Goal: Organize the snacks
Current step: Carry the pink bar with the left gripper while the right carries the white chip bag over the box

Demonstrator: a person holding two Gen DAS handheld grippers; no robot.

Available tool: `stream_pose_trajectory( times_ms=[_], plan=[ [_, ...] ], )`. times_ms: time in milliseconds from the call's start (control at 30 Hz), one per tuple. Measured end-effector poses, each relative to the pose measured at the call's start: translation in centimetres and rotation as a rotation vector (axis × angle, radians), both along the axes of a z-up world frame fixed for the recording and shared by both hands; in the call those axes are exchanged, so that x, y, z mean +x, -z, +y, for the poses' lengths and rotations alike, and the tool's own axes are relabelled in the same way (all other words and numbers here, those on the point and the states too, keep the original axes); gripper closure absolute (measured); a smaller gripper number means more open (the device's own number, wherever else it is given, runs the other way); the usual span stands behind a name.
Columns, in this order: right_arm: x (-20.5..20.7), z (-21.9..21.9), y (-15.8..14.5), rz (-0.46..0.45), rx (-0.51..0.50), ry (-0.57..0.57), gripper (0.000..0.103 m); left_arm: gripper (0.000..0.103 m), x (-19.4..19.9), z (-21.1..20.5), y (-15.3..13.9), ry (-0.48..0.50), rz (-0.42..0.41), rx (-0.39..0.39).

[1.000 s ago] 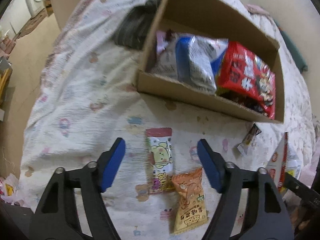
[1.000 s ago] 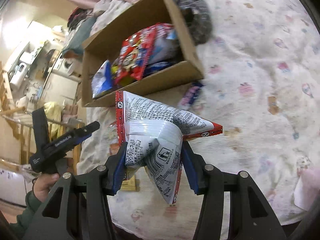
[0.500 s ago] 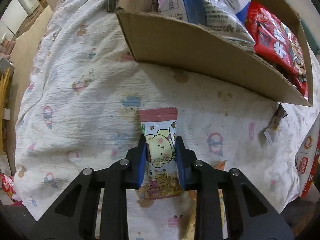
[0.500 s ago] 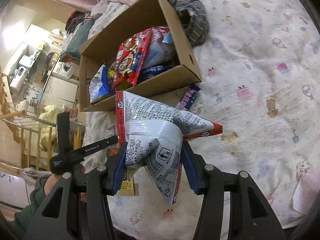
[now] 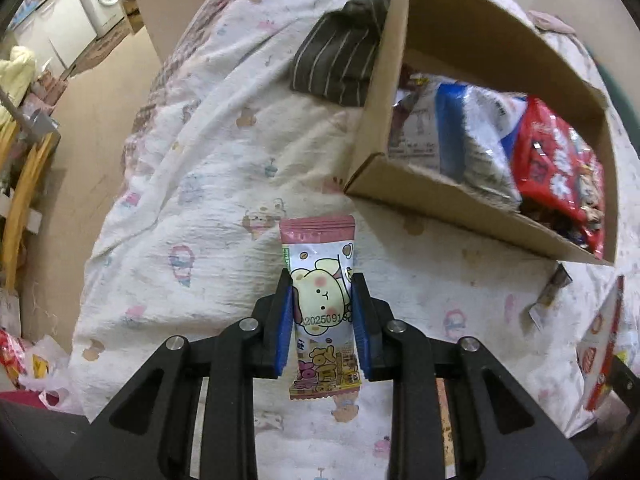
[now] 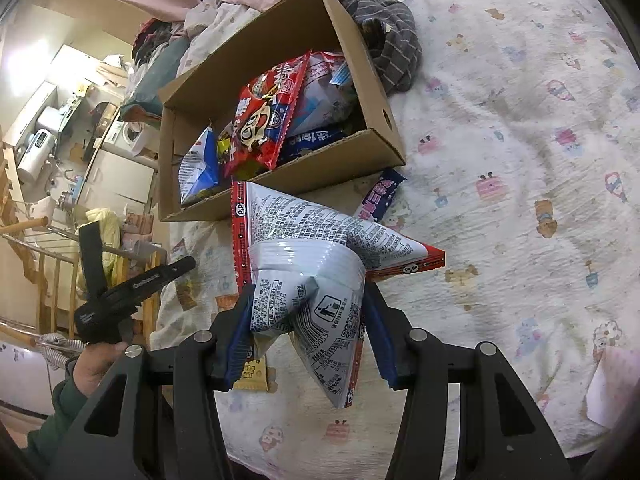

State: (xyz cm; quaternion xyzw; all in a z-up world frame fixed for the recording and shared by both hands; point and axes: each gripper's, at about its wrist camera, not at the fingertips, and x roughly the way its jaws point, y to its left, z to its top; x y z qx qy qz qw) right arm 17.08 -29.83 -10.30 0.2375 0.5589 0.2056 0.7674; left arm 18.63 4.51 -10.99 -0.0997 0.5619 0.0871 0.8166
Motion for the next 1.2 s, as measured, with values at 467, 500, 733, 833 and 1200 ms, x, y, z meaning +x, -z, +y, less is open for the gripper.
stream_pose_trajectory(
  times_ms=[467,500,733,833,1200],
  plan=[
    [-0.8,0.3,-2.1,-0.053,-0.001,-0.012,0.049,0.08,-2.9,-2.6,-7.9,0.151,-0.211,-0.011],
    [-0.8,0.4,-2.7,-0.069,0.002,-0.015,0.049,0.08,-3.0,-2.8,-8.9,0.161,-0.231,-0.007],
    [1.1,0.6,-8.2,-0.204,0.047,0.015,0.049,0.08,-1.4,-2.9,-12.6,0.208,-0.302,0.007],
    [2.8,0.6,-10.4,-0.265,0.033,0.041,0.049,0.08,0.1,-2.9,-14.1,0.219,-0.331,0.024],
    [11.3,3.8,-9.9,-0.264,-0.018,0.032,0.049,0.08,6.8,-4.1,-14.0,0.251,-0.347,0.021]
  ],
)
